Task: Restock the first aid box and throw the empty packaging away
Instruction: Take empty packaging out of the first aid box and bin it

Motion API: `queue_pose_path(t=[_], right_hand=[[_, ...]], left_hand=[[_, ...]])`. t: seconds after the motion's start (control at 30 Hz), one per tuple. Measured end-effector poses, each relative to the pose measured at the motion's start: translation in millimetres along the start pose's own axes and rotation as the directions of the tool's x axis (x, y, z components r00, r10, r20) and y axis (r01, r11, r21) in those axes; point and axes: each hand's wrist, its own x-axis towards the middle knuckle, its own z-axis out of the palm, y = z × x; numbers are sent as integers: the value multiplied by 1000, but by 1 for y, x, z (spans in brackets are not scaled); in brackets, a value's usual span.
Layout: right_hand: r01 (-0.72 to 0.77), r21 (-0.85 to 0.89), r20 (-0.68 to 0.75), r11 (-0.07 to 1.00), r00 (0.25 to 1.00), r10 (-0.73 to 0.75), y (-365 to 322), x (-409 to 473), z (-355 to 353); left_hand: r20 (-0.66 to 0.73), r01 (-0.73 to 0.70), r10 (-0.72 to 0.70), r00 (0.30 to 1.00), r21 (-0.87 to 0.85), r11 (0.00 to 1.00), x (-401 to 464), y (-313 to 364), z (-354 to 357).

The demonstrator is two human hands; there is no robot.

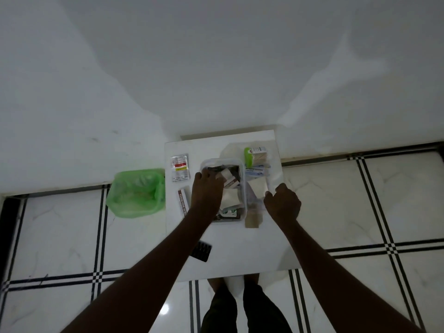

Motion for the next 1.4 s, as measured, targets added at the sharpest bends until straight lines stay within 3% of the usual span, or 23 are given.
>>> queue_pose_path(t=[0.17,0.27,0.33,0.4,0.63,0.77,0.9,1.1,1.27,1.4], right_hand=[[10,-21,3,1000,1000,-10,6,-2,3],[-7,-35,1,999,1000,7,9,-1,7],[-30,-40,12,999,999,31,10,2,10],[-51,-13,16,999,999,51,11,4,15],[-142,89,28,986,990,140,6,10,-1],[0,233,-70,972,997,17,-12,2,-43],[272,373,-263,887,948,-180,-60,-23,-91],[367,523,-143,769,927,-345,-152,-63,-86],[403,506,-15,763,888,-459,-220,-95,-26],[435,438,67,787,857,-510,-273,-130,40]], left_hand=[[-104,-28,32,994,36,999,4,-1,1],[-156,-3,-22,988,-163,987,0,-7,-15],[-197,21,-114,974,-421,907,-10,-13,-29],[-213,45,-200,956,-570,820,-18,-16,-36],[-73,203,-403,912,-774,599,-34,-18,-44],[47,251,-465,884,-887,387,-43,-25,-49],[100,219,-501,859,-958,184,-52,-39,-65],[108,99,-612,784,-994,-49,-79,-94,-89],[174,108,-726,665,-985,-136,-110,-170,-69],[305,152,-768,563,-952,-267,-132,-238,-26]])
